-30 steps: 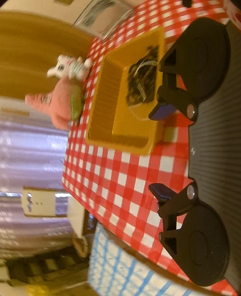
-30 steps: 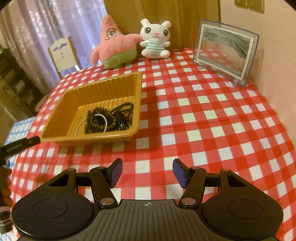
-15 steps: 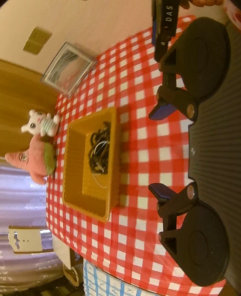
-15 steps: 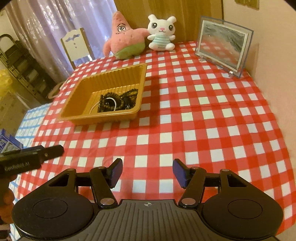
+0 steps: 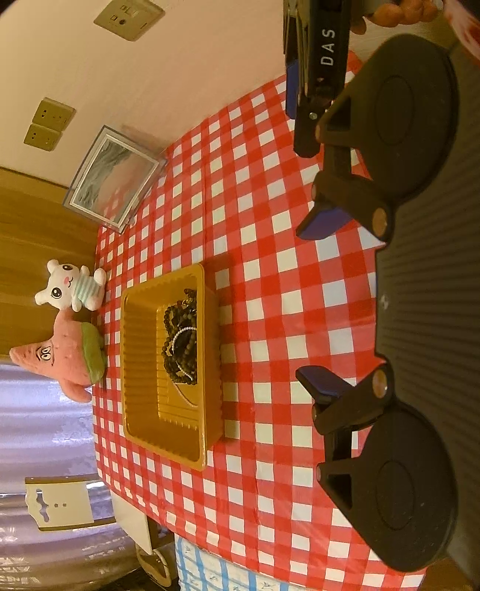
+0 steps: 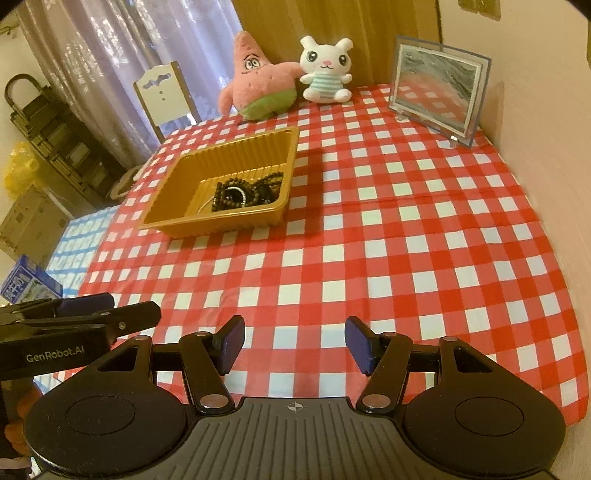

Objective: Organize jewelry

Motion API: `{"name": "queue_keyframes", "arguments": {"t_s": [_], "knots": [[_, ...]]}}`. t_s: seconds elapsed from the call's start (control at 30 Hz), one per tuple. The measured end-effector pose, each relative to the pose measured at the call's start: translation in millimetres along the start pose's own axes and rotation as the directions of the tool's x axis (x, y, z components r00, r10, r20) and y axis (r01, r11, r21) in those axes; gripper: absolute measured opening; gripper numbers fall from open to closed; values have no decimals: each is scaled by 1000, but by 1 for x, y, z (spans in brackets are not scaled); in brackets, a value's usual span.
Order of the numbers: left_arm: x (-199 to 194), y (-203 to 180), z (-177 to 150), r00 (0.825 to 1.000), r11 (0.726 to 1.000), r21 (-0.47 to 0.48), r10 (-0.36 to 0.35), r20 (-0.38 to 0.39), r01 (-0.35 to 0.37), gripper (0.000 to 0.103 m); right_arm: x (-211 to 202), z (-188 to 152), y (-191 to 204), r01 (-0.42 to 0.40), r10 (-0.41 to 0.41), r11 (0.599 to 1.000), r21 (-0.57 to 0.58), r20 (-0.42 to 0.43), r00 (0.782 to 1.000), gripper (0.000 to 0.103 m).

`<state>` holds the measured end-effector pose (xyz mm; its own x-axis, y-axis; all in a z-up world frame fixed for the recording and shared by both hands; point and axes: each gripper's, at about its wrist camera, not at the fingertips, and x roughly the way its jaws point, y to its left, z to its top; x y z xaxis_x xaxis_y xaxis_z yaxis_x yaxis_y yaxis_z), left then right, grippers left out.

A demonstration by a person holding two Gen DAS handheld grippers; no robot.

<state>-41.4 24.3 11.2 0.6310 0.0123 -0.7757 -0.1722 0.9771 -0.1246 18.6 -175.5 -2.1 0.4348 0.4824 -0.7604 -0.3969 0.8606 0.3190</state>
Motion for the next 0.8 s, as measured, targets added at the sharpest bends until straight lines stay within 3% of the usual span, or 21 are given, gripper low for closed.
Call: {"name": "queue_keyframes", "arguments": {"t_s": [0.8], "knots": [[-5,6,-3,1000,1000,-8,7,0,-7,73,7,-2,11,-13,12,999,-40,-16,1000,60]]}}
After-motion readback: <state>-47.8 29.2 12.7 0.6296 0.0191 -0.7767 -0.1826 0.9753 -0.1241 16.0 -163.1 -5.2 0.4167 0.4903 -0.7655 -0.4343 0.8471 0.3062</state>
